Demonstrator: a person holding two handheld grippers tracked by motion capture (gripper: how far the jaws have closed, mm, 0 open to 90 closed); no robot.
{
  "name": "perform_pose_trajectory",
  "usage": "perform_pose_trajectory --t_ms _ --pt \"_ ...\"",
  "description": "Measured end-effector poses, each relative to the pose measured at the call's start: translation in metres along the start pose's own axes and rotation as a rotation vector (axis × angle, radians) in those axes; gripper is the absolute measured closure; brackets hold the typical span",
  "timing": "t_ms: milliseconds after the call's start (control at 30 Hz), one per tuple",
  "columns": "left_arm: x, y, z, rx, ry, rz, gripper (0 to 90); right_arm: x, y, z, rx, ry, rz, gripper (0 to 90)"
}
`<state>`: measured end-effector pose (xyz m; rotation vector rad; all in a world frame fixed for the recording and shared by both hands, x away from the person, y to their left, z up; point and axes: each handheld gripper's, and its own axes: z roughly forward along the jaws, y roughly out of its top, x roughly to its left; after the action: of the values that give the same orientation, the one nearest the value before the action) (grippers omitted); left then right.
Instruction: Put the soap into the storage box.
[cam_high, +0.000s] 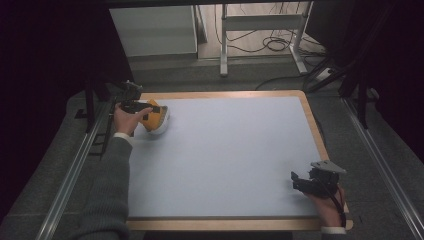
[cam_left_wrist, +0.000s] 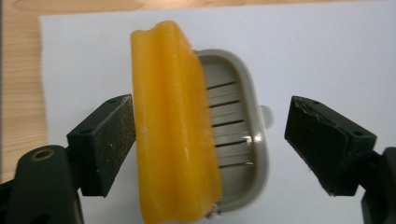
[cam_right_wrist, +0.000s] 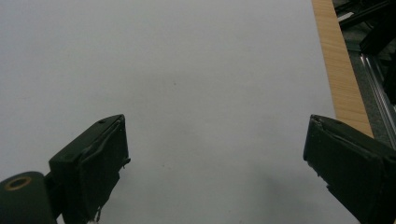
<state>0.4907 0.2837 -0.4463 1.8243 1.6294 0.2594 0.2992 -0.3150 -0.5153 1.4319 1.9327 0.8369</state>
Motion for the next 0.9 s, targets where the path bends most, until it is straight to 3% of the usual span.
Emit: perform_pose_trajectory --t_ms 233,267,300,367,500,533,600,667,700,733,900 --pt "-0.005 -0.01 -0.015 -0.032 -0.029 0.039 17.2 0.001 0.001 -0.001 -0.008 -0.001 -0.003 6.5" --pt "-0.008 -0.017 -0.02 -0.031 -0.042 0.078 17.5 0.001 0.002 -0.001 -0.01 0.0 0.0 6.6" --pt "-0.008 -0.017 -0.02 -0.031 -0.042 0.078 17.8 0.001 0.002 -0.001 -0.01 0.0 0.0 6.6" --pt "-0.012 -0.024 -0.025 -0.033 -0.036 0.124 18.0 0.001 0.002 0.0 -0.009 0.001 -0.003 6.6" --pt "-0.018 -0.04 -0.036 -0.055 -0.076 0.187 19.2 0.002 0.003 0.0 -0.007 0.006 -0.007 6.5" --pt "-0.022 -0.049 -0.04 -0.042 -0.095 0.232 19.2 0.003 0.003 0.0 -0.009 0.007 -0.008 6.5" --pt "-0.025 -0.054 -0.042 -0.041 -0.103 0.246 19.2 0.003 0.004 -0.001 -0.012 0.005 -0.007 6.5" --pt "-0.029 -0.071 -0.046 -0.052 -0.14 0.266 19.0 0.003 0.004 -0.001 -0.014 0.004 -0.007 6.6" --pt "-0.029 -0.071 -0.046 -0.052 -0.14 0.266 19.7 0.003 0.004 -0.001 -0.014 0.004 -0.007 6.6" --pt "-0.03 -0.084 -0.048 -0.06 -0.15 0.266 19.8 0.004 0.004 -0.001 -0.013 0.006 -0.009 6.5" --pt "-0.032 -0.108 -0.047 -0.053 -0.176 0.262 19.5 0.004 0.004 -0.001 -0.013 0.005 -0.015 6.6"
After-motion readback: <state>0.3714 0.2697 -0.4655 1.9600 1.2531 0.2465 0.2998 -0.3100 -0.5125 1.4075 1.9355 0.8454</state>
